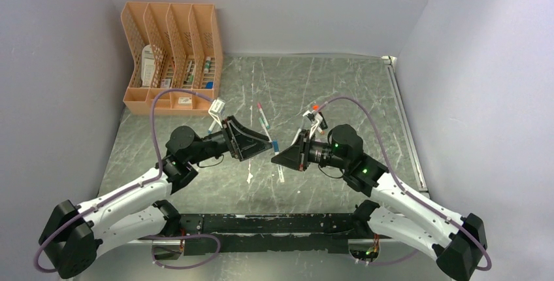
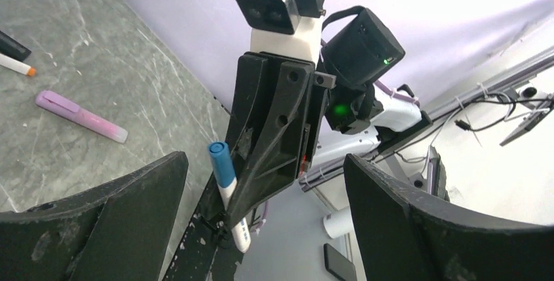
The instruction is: Open the pen caps
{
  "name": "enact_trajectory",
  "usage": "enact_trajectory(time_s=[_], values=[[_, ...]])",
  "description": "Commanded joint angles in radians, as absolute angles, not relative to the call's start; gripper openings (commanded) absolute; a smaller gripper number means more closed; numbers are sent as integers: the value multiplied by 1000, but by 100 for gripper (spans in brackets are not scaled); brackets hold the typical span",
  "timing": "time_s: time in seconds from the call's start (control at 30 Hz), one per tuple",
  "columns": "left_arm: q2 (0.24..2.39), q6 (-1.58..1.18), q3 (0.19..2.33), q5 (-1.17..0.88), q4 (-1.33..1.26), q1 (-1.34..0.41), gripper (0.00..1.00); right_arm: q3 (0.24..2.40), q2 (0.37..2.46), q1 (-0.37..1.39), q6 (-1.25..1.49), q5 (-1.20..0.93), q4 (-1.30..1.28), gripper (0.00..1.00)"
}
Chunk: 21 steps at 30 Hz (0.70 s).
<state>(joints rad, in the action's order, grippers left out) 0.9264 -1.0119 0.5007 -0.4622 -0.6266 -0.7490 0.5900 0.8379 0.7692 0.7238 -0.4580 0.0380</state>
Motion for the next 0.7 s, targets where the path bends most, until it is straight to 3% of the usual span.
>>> enact_trajectory(time_s=[0.0, 0.67], values=[[946, -998, 491, -578, -734, -753, 100, 545, 814, 761, 733, -600, 127, 0], [1028, -1067, 425, -614, -928, -755, 98, 490, 900, 762, 845, -685, 392, 0]])
